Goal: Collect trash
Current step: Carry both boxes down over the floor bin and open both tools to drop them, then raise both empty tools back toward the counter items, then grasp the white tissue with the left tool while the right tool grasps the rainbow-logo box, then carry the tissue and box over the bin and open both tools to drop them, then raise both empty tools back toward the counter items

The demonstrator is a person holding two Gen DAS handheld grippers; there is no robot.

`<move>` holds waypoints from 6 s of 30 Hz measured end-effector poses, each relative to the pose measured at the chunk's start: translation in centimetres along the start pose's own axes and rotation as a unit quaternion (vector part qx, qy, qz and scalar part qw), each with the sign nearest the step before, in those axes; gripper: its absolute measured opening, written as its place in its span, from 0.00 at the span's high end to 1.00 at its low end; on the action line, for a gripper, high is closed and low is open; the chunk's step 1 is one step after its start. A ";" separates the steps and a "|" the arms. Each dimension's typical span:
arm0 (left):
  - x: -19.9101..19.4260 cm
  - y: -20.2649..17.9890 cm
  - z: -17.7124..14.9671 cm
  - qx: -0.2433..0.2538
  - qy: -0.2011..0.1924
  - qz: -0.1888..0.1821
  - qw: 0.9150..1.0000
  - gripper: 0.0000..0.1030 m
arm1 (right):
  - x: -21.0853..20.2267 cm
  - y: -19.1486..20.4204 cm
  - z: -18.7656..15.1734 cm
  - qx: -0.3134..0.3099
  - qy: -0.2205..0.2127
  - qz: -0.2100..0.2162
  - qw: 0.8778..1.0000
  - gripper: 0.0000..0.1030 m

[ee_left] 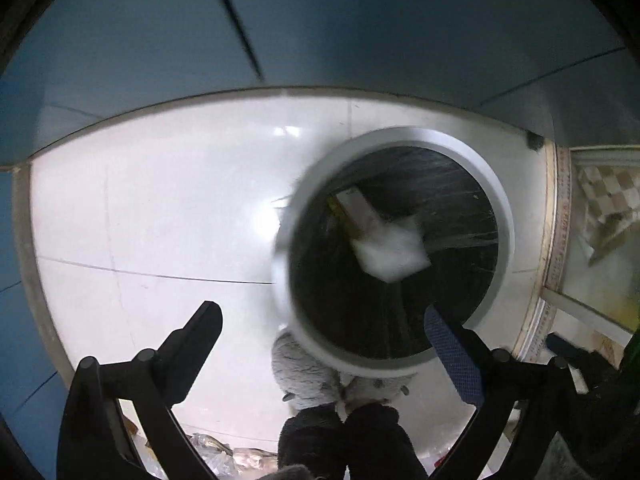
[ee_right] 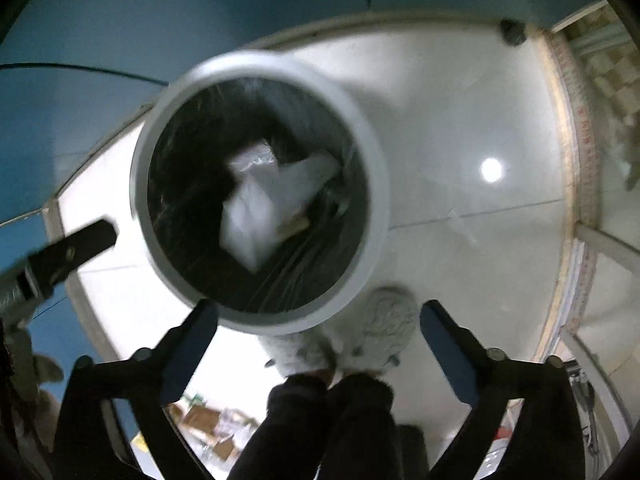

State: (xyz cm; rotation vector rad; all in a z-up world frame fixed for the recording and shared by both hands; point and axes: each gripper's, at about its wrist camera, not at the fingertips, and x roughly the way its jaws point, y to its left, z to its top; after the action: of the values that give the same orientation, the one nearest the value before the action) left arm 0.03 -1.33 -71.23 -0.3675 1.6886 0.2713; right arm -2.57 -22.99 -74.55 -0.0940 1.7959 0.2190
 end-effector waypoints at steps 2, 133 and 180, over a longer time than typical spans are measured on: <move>-1.8 0.8 -1.0 -0.010 -0.013 0.010 1.000 0.00 | -1.3 0.3 -0.1 -0.005 -0.018 -0.026 0.999 0.00; -27.8 1.2 -1.2 0.029 -0.074 -0.033 0.996 0.93 | -32.3 4.3 -5.8 -0.009 -0.123 0.012 0.992 0.06; -20.5 1.2 -8.4 0.018 -0.106 0.052 0.993 0.00 | -20.3 0.8 -8.1 -0.008 -0.121 -0.035 0.992 0.00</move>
State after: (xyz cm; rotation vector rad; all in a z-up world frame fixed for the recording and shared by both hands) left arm -5.52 -1.70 -49.79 -0.2153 1.5028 0.3451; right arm -5.69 -24.91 -53.03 -0.1365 1.5473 0.1872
